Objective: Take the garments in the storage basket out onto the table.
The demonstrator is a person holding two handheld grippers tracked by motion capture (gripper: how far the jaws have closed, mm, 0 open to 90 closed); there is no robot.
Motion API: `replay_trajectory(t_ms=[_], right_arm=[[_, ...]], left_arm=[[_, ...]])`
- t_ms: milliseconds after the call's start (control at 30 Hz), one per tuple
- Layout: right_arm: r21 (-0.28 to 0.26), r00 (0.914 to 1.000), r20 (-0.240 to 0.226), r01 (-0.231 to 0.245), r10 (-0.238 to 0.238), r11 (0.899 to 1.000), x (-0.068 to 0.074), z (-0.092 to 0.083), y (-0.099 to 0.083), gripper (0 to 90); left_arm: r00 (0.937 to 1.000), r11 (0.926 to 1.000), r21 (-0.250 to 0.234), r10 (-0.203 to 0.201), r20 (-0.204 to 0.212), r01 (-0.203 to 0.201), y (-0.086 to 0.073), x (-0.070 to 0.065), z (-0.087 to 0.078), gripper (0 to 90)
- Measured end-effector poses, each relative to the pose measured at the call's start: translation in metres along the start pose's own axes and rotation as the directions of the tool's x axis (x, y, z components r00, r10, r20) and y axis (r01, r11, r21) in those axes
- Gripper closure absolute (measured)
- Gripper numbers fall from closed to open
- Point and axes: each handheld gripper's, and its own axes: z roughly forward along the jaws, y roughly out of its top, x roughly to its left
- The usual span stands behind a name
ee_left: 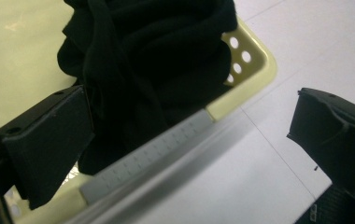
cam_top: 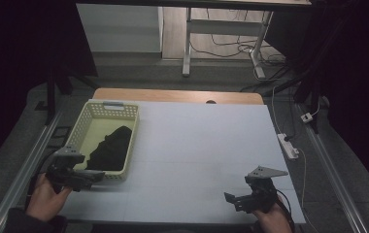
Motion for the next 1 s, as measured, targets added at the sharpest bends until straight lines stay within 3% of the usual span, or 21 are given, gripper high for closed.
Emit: replay_trajectory(t_ms=[233, 667, 1000], right_arm=[[0.003, 1.0000, 0.002, 0.003, -0.003, 1.000, 0.000, 0.000, 0.000, 0.1], [0.005, 1.0000, -0.002, 0.005, -0.005, 1.000, 0.000, 0.000, 0.000, 0.1], [0.008, 1.0000, -0.005, 0.004, -0.004, 1.000, 0.000, 0.001, 0.000, 0.2]], left_arm=[[0.9997, 0.9992, 0.036, 0.017, -0.018, -0.017, 0.012, 0.007, 0.013, 0.0], [0.9990, 0.9954, 0.086, 0.043, -0.012, -0.042, 0.034, 0.016, 0.036, 0.0], [0.9987, 0.9853, 0.163, 0.049, 0.012, -0.051, 0.056, 0.022, 0.063, 0.0]])
